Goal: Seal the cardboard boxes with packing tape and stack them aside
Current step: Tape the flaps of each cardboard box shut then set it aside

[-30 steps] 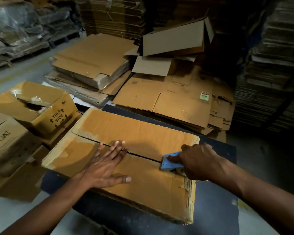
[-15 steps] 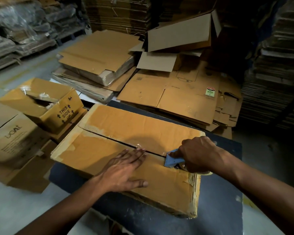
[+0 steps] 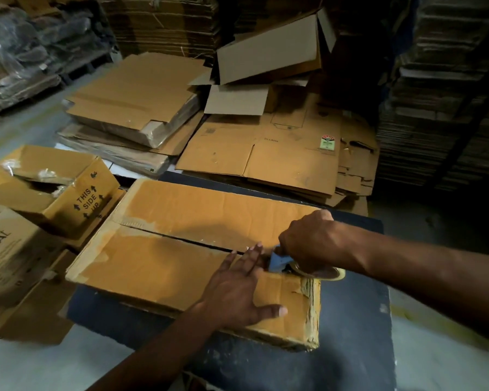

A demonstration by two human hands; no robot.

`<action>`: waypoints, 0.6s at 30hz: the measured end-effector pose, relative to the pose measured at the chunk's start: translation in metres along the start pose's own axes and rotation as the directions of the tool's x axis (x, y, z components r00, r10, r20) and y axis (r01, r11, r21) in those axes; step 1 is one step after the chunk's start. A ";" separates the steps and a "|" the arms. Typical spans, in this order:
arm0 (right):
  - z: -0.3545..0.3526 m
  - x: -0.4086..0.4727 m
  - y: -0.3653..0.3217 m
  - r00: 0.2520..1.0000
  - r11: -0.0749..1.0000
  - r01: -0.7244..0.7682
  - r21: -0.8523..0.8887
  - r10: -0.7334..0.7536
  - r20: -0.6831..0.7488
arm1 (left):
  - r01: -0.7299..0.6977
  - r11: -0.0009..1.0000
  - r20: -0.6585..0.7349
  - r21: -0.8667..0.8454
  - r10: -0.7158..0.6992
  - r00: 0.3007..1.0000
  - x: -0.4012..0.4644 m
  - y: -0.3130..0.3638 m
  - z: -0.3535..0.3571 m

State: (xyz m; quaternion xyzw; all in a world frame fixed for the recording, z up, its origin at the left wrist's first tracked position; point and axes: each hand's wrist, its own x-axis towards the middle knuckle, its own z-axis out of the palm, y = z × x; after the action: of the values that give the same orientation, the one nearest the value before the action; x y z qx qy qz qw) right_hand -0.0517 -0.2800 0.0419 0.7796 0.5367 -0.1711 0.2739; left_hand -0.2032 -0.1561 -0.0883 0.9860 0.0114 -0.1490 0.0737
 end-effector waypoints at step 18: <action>0.037 -0.044 0.028 0.996 0.998 -0.057 0.034 0.054 0.076 | -0.049 0.997 0.044 -0.063 0.052 0.998 0.030 0.063 -0.009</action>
State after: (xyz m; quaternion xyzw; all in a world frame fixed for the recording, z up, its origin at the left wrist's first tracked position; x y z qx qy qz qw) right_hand -0.0407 -0.3427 0.0437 0.7920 0.5009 -0.2024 0.2843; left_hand -0.1695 -0.2173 -0.0799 0.9796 -0.0105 -0.1689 0.1082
